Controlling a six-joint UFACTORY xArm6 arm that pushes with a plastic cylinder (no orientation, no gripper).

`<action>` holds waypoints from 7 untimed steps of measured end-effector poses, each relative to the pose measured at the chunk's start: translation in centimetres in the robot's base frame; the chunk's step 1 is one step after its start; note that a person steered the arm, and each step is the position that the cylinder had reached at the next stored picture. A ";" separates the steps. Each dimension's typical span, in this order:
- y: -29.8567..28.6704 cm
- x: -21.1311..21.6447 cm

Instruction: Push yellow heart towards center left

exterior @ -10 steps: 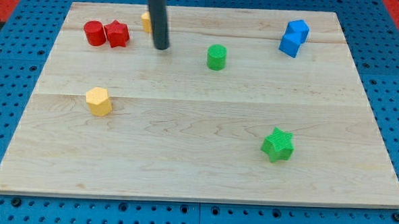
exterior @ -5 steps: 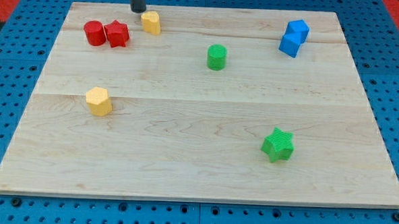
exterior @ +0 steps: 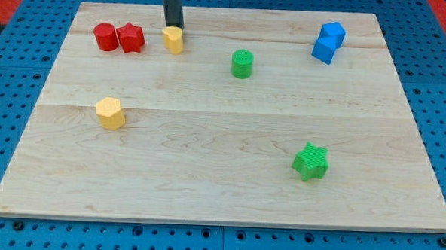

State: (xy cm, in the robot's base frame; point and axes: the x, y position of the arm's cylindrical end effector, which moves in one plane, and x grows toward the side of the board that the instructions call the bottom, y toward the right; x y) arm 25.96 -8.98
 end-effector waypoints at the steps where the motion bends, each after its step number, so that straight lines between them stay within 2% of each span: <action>1: 0.4 2.5; 5: -0.4 12.2; 7: -3.7 12.9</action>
